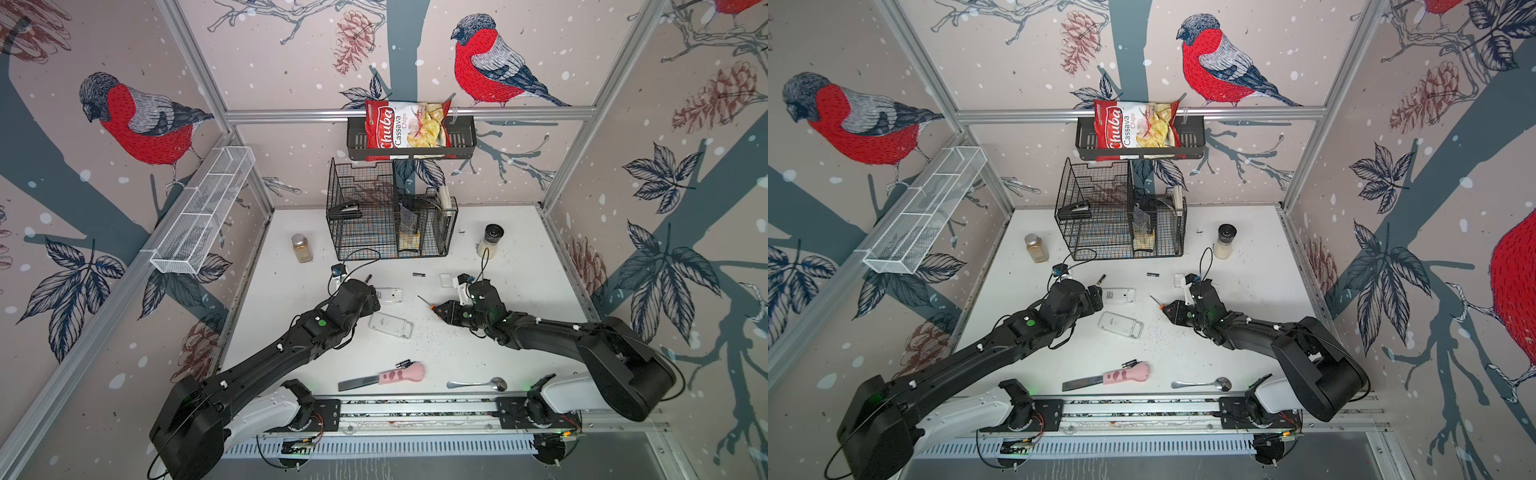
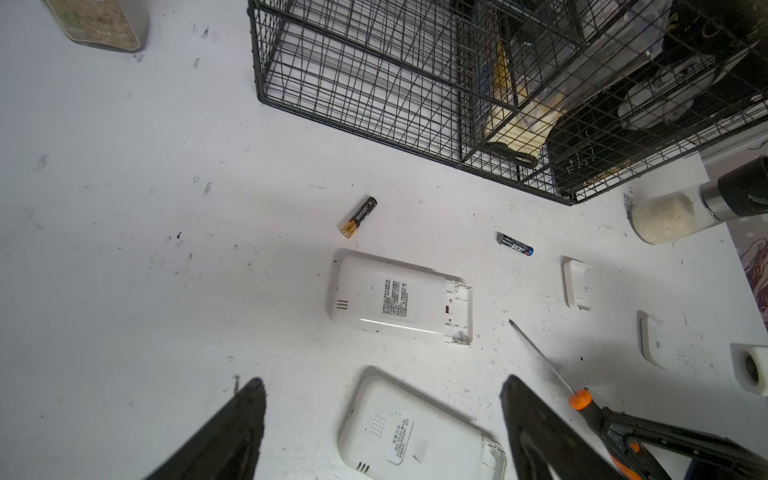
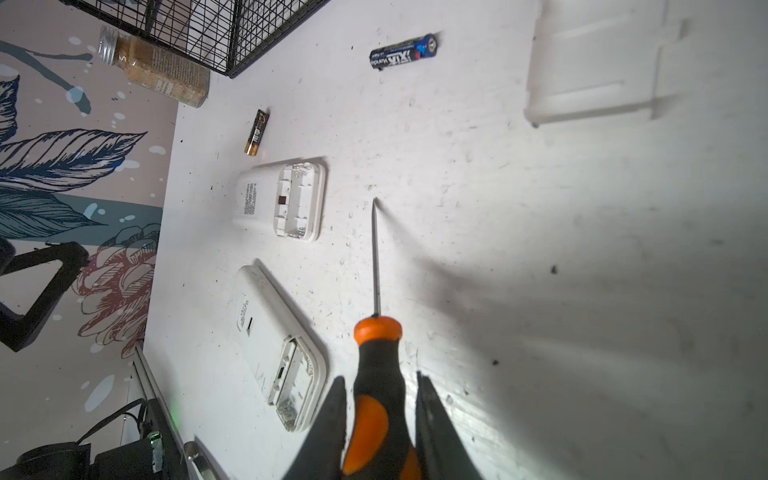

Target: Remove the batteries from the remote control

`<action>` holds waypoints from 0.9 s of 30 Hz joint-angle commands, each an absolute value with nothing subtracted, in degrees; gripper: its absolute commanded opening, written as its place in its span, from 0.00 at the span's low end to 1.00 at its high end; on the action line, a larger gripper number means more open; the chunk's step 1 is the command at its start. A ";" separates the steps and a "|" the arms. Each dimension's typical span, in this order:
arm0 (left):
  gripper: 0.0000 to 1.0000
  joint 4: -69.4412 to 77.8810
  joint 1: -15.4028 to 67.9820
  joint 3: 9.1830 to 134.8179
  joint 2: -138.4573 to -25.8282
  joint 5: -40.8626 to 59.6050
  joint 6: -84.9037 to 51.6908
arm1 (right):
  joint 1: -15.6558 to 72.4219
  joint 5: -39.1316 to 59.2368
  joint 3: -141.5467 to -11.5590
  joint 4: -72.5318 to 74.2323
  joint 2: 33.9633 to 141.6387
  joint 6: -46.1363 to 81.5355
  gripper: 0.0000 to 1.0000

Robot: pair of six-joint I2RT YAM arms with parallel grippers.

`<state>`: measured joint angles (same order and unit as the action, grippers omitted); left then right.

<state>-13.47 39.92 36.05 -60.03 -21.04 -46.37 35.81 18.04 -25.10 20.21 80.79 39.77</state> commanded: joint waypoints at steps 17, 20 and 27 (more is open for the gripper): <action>0.93 -9.58 30.66 33.28 -56.45 -20.61 -42.10 | 34.54 14.35 -25.31 17.16 83.14 37.18 0.33; 0.93 -9.45 29.93 33.11 -56.51 -20.50 -41.98 | 34.58 14.24 -25.66 16.75 83.62 36.79 0.33; 0.93 -9.40 28.72 32.87 -55.82 -20.39 -41.62 | 34.54 14.12 -26.02 15.70 84.11 35.95 0.40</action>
<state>-10.76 29.10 32.97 -56.27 -20.73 -42.52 34.50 15.03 -25.74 16.84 83.88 37.26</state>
